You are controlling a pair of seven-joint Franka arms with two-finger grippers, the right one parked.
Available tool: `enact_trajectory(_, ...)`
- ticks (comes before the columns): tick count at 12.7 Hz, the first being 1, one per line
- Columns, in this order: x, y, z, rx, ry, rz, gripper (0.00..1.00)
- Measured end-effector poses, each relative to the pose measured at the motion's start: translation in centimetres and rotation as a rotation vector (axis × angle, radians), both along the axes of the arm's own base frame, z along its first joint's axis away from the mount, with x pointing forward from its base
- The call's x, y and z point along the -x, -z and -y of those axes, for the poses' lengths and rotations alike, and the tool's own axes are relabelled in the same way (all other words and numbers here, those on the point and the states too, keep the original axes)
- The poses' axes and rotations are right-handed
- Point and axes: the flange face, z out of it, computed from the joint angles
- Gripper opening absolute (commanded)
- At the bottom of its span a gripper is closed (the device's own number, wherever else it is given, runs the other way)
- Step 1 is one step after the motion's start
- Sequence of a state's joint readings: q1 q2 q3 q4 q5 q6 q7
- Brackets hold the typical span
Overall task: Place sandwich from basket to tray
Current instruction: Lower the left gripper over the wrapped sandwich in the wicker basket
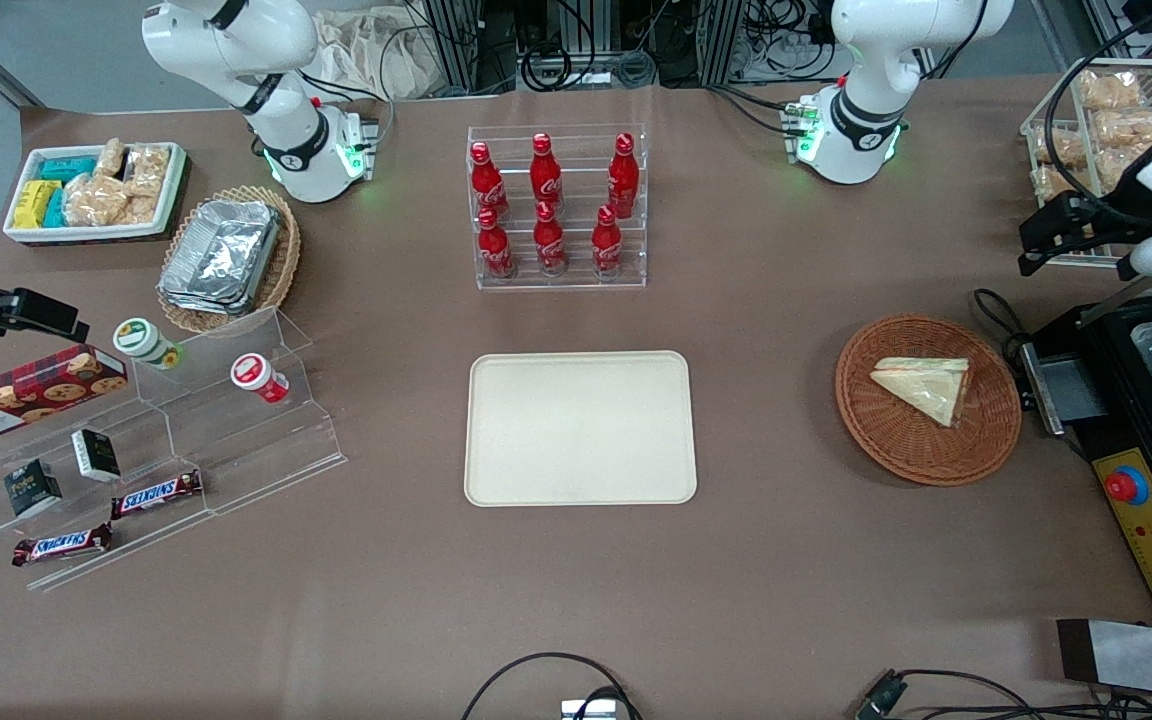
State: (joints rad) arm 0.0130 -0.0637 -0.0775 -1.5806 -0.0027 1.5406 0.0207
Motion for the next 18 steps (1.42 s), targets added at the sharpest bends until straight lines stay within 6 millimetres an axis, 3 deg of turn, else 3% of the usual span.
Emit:
enact_trajectory(4,0.1,-0.2,0.2,0.000,0.003,-0.011,1.00)
enact_trajectory(7,-0.5,1.3,0.2,0.000,-0.113,-0.052,1.00)
enact_trajectory(9,-1.8,4.2,0.2,-0.007,-0.226,-0.111,1.00)
enact_trajectory(12,-3.5,10.2,0.1,-0.005,-0.303,-0.144,1.00)
enact_trajectory(18,-1.6,18.9,-1.8,0.026,-0.568,-0.088,1.00)
